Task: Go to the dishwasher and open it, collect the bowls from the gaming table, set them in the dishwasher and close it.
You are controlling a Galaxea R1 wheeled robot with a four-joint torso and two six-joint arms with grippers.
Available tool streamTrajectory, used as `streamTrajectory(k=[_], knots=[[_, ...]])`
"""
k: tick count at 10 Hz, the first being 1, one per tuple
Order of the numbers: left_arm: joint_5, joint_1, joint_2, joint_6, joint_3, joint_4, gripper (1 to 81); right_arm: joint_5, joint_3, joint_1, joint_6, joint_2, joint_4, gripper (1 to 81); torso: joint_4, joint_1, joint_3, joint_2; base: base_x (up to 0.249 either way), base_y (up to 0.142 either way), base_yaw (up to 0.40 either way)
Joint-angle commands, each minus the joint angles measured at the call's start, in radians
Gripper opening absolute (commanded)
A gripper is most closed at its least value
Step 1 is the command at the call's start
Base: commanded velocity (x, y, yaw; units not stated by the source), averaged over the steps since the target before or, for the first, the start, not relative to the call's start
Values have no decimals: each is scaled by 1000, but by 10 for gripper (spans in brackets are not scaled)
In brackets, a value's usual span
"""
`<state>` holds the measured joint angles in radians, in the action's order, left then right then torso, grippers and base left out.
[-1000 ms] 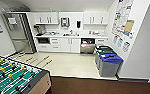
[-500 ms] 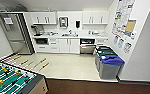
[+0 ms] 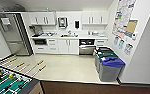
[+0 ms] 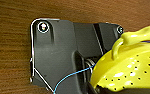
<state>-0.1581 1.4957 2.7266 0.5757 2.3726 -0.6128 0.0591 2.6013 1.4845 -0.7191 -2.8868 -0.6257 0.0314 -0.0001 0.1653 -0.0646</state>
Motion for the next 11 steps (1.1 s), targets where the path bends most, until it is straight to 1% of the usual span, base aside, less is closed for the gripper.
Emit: streamTrajectory(k=[1,11], knots=[[37,-33,-28,-2,-7,-13,10,-39,-1,-39,1,5,-8,10,0,0,0,0,161,0,0],[37,-33,-27,-2,-9,-13,10,-39,0,-40,1,2,-8,10,0,0,0,0,163,0,0]])
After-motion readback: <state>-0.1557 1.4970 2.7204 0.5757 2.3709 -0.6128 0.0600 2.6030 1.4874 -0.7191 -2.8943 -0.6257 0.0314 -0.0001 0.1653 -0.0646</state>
